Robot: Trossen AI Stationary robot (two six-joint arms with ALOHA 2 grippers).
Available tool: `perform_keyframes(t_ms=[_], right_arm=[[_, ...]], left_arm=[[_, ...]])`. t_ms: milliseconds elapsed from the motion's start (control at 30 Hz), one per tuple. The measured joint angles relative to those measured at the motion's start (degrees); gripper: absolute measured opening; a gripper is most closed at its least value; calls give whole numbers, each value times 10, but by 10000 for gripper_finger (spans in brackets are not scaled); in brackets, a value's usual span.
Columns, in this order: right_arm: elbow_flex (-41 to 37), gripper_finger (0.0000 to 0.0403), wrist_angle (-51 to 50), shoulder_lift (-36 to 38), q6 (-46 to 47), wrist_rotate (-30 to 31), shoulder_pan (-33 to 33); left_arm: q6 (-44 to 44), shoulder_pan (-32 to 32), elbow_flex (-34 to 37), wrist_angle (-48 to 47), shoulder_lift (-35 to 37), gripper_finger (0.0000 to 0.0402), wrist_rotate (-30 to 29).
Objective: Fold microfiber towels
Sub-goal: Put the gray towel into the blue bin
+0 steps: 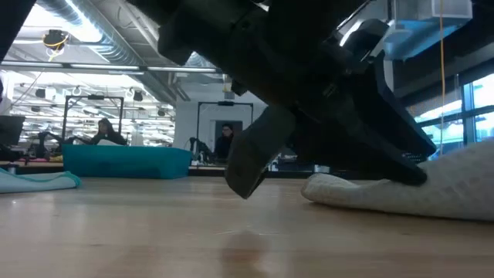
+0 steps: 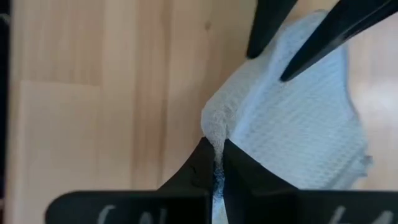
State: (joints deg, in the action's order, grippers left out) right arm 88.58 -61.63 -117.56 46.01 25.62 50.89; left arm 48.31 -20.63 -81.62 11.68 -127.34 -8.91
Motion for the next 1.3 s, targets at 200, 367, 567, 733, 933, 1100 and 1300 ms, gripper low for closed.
perform_keyframes(t_ms=[200,367,567,733,933,1100,1300], right_arm=[[12,18,-23,0,3,6,0],[12,14,-49,1,17,15,0],[12,17,-52,1,17,26,-1],[19,15,-59,1,17,42,-1],[61,15,-140,2,58,89,0],[78,16,-181,2,75,103,0],[77,16,-185,2,75,100,1]], left_arm=[[-1,3,0,-11,-10,125,-2],[-22,-2,-1,-19,-14,125,-1],[-45,-2,-1,-33,-14,125,-33],[-57,15,-1,-34,-13,125,-64],[-92,34,-1,-56,-13,125,-36],[-93,32,-1,-57,-13,124,-55],[-89,20,-1,-61,-12,101,-141]])
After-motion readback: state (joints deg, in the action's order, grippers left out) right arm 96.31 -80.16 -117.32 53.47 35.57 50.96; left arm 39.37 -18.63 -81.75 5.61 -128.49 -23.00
